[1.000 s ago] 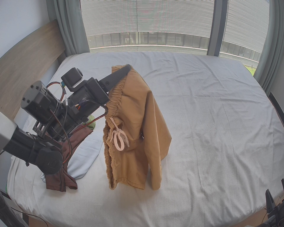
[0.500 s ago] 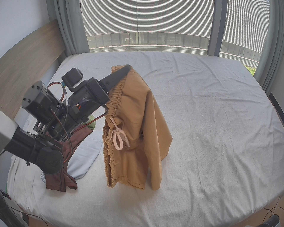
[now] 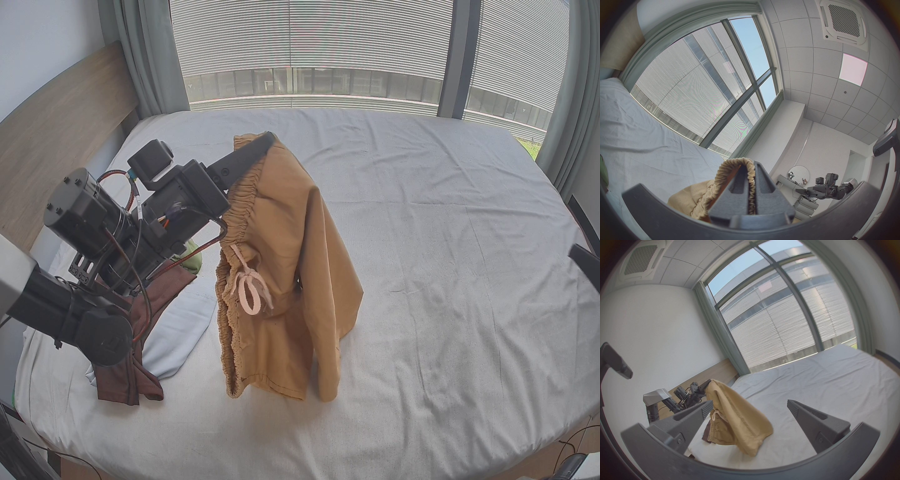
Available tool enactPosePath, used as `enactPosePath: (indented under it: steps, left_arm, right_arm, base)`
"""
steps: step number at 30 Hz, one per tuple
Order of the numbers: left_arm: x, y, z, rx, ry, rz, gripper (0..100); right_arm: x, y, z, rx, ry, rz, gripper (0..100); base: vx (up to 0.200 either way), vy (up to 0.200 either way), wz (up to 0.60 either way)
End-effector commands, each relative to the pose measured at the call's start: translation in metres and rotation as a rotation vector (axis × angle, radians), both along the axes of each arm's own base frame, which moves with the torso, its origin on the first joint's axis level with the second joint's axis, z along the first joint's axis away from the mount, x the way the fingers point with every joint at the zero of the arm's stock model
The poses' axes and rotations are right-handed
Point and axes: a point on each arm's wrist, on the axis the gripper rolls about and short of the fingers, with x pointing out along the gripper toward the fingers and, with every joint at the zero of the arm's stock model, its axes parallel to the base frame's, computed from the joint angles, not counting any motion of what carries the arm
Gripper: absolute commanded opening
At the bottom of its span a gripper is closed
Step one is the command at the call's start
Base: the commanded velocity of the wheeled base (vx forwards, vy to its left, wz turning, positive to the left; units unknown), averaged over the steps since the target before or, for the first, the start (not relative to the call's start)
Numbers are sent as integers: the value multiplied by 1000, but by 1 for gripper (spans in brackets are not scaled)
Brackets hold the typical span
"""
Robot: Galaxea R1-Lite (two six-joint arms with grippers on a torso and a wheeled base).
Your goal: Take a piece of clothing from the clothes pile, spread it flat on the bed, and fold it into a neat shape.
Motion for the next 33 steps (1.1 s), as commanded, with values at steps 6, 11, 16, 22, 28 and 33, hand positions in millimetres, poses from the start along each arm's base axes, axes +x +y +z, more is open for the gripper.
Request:
enactPosePath:
  steps: [6,11,16,22,28,33]
  left_arm:
    - [0,0,0,23,-35,15,0]
    - [1,-1,-3,28,-27,14,0]
    - [9,5,-11,44,-5,39,0]
    - [17,18,-18,56,13,80,0]
    - [21,26,-17,55,10,104,0]
    - [24,25,-20,63,13,107,0]
  right_arm:
    - [81,40,-11,-6,158,154,100]
    - [96,43,-32,-25,255,134,100]
    - [125,52,-61,37,382,122,100]
    - [146,61,-87,132,420,121,100]
    - [166,73,-117,119,453,128,100]
    - [174,87,-137,100,503,154,100]
  base:
    - [0,0,0]
    - [0,0,0]
    - [0,0,0]
    - [0,0,0]
    - [0,0,0]
    - [0,0,0]
